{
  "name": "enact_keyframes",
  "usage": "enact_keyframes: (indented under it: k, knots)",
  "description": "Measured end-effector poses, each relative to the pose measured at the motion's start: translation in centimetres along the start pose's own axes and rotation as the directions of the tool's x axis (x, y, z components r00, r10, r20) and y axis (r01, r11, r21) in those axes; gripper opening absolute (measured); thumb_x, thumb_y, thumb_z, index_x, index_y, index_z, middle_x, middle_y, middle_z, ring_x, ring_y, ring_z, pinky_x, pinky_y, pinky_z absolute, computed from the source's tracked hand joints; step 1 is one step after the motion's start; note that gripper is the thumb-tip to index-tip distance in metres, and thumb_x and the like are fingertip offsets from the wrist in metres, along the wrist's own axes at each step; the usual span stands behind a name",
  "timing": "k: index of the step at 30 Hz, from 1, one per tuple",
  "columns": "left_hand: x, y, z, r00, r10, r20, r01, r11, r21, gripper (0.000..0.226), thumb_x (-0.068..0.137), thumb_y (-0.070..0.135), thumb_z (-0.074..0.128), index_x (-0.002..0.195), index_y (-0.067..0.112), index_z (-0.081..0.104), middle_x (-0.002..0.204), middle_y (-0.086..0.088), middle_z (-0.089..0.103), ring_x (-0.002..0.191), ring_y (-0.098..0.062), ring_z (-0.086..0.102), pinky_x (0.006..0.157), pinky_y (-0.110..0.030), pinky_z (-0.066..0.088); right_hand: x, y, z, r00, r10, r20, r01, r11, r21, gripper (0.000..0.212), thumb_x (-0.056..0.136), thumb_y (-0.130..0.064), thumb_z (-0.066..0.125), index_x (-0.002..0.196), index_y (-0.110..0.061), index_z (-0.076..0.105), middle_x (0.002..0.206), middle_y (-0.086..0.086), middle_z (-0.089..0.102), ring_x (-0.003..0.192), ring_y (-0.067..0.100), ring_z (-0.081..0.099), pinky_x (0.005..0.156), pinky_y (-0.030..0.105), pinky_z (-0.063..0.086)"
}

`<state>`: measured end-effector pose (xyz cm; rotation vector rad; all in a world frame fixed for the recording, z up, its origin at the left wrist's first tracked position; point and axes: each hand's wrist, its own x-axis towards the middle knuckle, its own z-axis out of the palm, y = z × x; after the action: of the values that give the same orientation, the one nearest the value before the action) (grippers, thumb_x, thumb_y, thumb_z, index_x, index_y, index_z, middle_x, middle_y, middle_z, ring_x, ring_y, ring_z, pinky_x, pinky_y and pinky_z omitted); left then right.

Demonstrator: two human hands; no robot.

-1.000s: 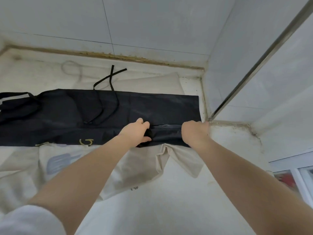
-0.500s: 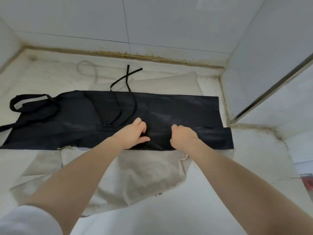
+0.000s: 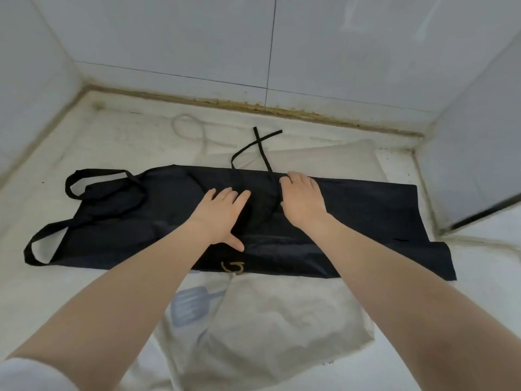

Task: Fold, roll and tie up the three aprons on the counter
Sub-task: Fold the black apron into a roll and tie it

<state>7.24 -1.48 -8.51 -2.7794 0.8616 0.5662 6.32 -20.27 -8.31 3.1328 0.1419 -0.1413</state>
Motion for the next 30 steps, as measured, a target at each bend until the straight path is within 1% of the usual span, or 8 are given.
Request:
enact_keyframes:
  k: [3, 9, 12, 16, 23, 26, 28, 30]
  knots:
    - [0.9, -0.6, 0.0, 0.999, 0.030, 0.034, -0.033, 0.997, 0.069, 0.124, 0.064, 0.075, 0.060, 0.149, 0.004, 0.004, 0.158, -0.013, 0.001, 0.146, -0.025, 0.000, 0.117, -0.040, 0.004, 1.8, -0.1, 0.4, 0.996, -0.058, 0.070, 0.065, 0.993, -0.094, 0.054, 0.092, -0.007, 0.046, 0.143, -0.006, 0.028, 0.156, 0.015, 0.014, 0.141, 0.032, 0.019, 0.117, 0.044, 0.013]
    - [1.7, -1.9, 1.3, 0.975, 0.212, 0.072, -0.207, 0.975, -0.081, 0.109, 0.075, 0.067, 0.057, 0.149, 0.024, -0.010, 0.155, -0.012, -0.021, 0.144, -0.027, -0.016, 0.117, -0.036, -0.003, 4.4, 0.1, 1.6, 0.999, 0.022, 0.049, -0.020, 0.999, -0.037, 0.047, 0.090, -0.007, 0.047, 0.136, -0.012, 0.038, 0.133, 0.011, 0.046, 0.125, 0.028, 0.043, 0.114, 0.041, 0.021]
    - [1.9, -2.1, 1.5, 0.956, 0.293, 0.010, -0.293, 0.956, -0.019, 0.106, 0.077, 0.070, 0.052, 0.140, 0.034, -0.025, 0.154, -0.007, -0.026, 0.143, -0.026, -0.021, 0.112, -0.035, -0.014, 5.1, 0.6, 1.3, 1.000, 0.007, -0.023, -0.007, 1.000, -0.017, 0.028, 0.092, -0.012, 0.047, 0.119, -0.012, 0.053, 0.117, 0.009, 0.055, 0.109, 0.027, 0.049, 0.096, 0.034, 0.035]
    - [1.4, -1.5, 0.6, 0.953, 0.264, -0.145, -0.239, 0.955, 0.174, 0.128, 0.065, 0.079, 0.054, 0.129, 0.027, -0.044, 0.148, -0.012, -0.035, 0.136, -0.034, -0.032, 0.104, -0.046, -0.026, 4.2, 0.8, 0.2, 0.990, -0.104, -0.097, 0.100, 0.994, -0.040, 0.017, 0.087, -0.009, 0.055, 0.103, -0.007, 0.058, 0.106, 0.011, 0.055, 0.098, 0.028, 0.051, 0.076, 0.032, 0.035]
    - [-0.1, -0.9, -0.2, 0.958, 0.161, -0.236, -0.097, 0.960, 0.263, 0.140, 0.058, 0.084, 0.054, 0.136, 0.013, -0.038, 0.154, -0.021, -0.017, 0.140, -0.040, -0.022, 0.099, -0.057, -0.028, -0.5, 0.0, -0.1, 0.940, -0.314, -0.134, 0.281, 0.934, -0.222, 0.047, 0.044, -0.002, 0.084, 0.088, -0.008, 0.067, 0.063, 0.004, 0.056, 0.048, 0.020, 0.053, 0.043, 0.026, 0.037]
    - [-0.4, -0.7, -0.3, 0.981, 0.104, -0.162, -0.063, 0.968, 0.242, 0.132, 0.061, 0.085, 0.050, 0.147, 0.010, -0.015, 0.155, -0.018, 0.004, 0.143, -0.040, -0.001, 0.107, -0.060, -0.016, -2.1, 0.3, 1.1, 0.925, -0.381, 0.003, 0.367, 0.889, -0.273, 0.062, 0.043, -0.013, 0.086, 0.102, -0.014, 0.070, 0.065, -0.001, 0.061, 0.061, 0.019, 0.060, 0.058, 0.028, 0.048]
    - [-0.6, -0.8, 0.1, 0.993, 0.057, -0.106, -0.038, 0.984, 0.174, 0.123, 0.063, 0.085, 0.050, 0.149, 0.009, 0.005, 0.151, -0.015, 0.019, 0.133, -0.038, 0.030, 0.112, -0.056, 0.017, -3.1, -0.1, 1.2, 0.927, -0.349, 0.139, 0.374, 0.891, -0.258, 0.068, 0.064, -0.021, 0.075, 0.129, -0.019, 0.056, 0.079, -0.002, 0.065, 0.084, 0.022, 0.059, 0.080, 0.033, 0.046]
    - [-1.1, -1.1, 0.8, 0.998, -0.024, -0.050, 0.028, 0.997, 0.078, 0.121, 0.064, 0.085, 0.048, 0.148, 0.010, 0.007, 0.151, -0.012, 0.019, 0.120, -0.036, 0.043, 0.097, -0.047, 0.040, -3.5, -0.5, 1.2, 0.943, -0.229, 0.243, 0.262, 0.959, -0.112, 0.065, 0.084, -0.022, 0.054, 0.144, -0.023, 0.031, 0.100, 0.001, 0.064, 0.104, 0.024, 0.051, 0.092, 0.034, 0.038]
